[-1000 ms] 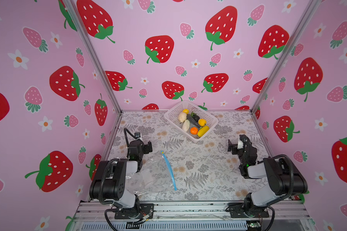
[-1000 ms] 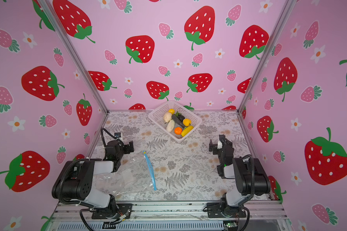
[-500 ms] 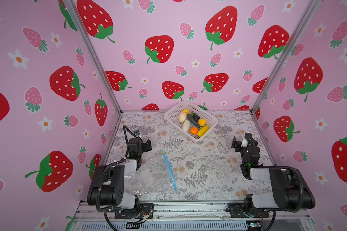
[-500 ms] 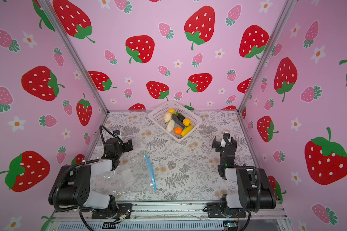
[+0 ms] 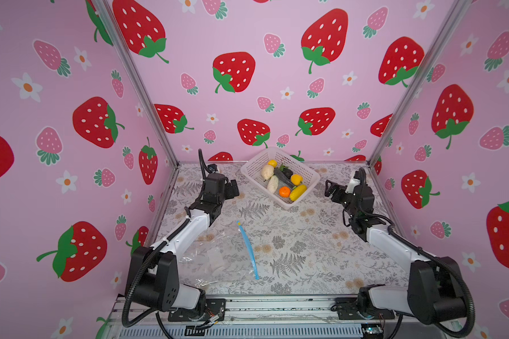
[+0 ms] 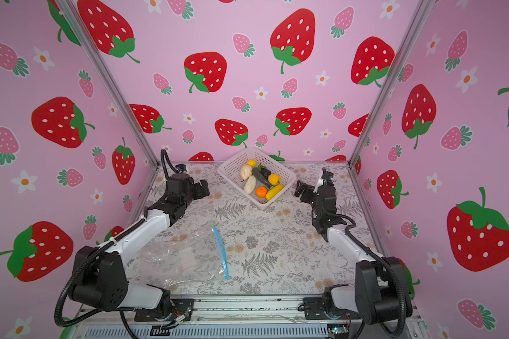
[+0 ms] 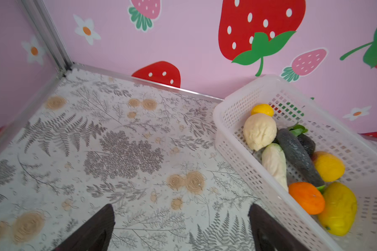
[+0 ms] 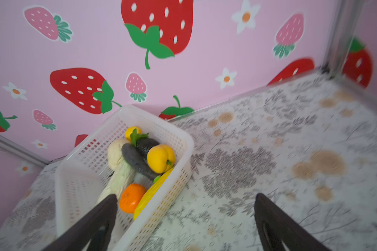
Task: Place the food in the zip-top bag and seal the zipper
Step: 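Reach both grippers toward the white basket's near corners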
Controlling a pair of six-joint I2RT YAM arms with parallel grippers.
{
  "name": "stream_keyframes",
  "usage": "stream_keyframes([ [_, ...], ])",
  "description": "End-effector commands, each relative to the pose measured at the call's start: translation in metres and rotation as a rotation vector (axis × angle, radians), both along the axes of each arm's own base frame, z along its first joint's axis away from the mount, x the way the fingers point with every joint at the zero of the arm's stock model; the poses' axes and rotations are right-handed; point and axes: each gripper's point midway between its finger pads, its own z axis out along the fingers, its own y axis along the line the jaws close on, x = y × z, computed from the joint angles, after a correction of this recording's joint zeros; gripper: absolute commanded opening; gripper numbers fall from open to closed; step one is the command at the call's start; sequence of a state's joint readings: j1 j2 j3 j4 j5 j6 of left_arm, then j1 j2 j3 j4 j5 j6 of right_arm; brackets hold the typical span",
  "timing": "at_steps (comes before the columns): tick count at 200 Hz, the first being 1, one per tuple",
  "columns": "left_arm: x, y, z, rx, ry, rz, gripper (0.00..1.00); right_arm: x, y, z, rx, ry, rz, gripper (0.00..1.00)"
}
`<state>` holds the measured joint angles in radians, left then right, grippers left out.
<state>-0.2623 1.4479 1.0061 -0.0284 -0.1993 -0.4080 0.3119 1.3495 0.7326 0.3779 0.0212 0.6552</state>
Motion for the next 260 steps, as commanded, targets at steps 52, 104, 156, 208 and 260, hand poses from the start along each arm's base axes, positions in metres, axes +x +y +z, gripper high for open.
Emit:
stream_keyframes([
  [52, -0.016, -0.044, -0.043, -0.313, 0.293, 0.019, 0.92, -0.003, 0.073, -0.068, 0.198, 0.436, -0.026, 0.99],
  [104, -0.016, -0.052, -0.063, -0.346, 0.35, 0.012, 0.95, 0.008, 0.102, -0.083, 0.127, 0.455, -0.011, 0.95],
  [156, -0.011, -0.055, -0.063, -0.347, 0.359, 0.005, 0.96, 0.019, 0.107, -0.105, 0.075, 0.5, -0.031, 0.83],
  [208, -0.006, -0.054, -0.06, -0.351, 0.347, 0.005, 0.97, 0.02, 0.075, -0.104, -0.018, 0.48, -0.116, 0.77],
  [260, 0.004, -0.052, -0.051, -0.344, 0.333, 0.001, 0.97, 0.017, 0.032, -0.096, -0.067, 0.451, -0.202, 0.76],
])
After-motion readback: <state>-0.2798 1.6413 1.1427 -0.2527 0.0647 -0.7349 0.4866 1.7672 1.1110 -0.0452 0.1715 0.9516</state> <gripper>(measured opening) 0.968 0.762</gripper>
